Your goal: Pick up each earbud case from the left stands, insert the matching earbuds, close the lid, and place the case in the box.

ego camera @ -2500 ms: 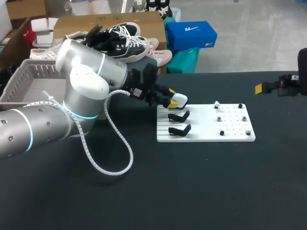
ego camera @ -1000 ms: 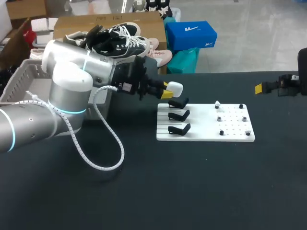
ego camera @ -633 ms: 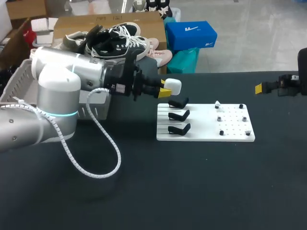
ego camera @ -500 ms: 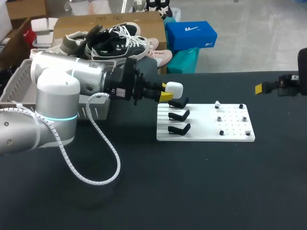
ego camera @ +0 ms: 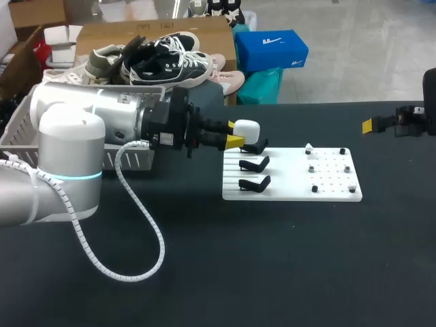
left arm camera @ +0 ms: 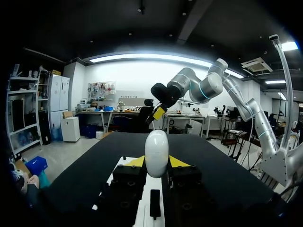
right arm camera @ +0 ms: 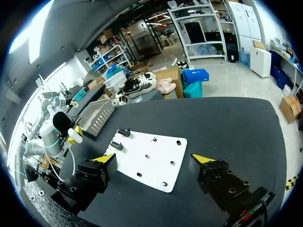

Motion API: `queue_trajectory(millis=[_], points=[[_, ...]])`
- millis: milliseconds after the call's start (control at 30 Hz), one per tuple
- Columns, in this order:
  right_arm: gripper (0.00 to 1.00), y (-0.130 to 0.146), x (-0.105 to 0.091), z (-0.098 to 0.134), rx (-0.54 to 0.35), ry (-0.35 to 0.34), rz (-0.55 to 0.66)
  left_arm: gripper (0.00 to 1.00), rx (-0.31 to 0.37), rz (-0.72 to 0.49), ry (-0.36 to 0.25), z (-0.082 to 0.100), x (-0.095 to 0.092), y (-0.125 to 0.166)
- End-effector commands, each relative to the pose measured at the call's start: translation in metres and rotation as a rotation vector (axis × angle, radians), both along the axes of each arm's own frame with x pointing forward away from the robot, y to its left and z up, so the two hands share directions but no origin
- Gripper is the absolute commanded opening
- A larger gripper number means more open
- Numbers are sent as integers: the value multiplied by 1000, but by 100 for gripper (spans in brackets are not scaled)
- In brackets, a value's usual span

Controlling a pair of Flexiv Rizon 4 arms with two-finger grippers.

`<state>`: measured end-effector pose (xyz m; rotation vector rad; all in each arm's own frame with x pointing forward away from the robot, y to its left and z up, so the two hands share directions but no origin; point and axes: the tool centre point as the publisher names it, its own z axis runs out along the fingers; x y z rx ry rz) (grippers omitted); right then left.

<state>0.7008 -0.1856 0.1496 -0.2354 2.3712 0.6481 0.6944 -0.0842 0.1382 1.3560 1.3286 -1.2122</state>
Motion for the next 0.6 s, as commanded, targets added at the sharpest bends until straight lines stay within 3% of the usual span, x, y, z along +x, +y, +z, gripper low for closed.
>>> queue_trajectory(millis=[33,333,433,600], points=[[100,-1,1,0,1,0,2,0,-1,44,-9,0,-4,0],[100,-1,1,0,1,0,2,0,-1,44,-9,0,-4,0],[100,-1,1,0,1,0,2,0,-20,87,19,-5,-8,13],[100,-1,1,0,1,0,2,0,-48,71,43,-15,-10,4]])
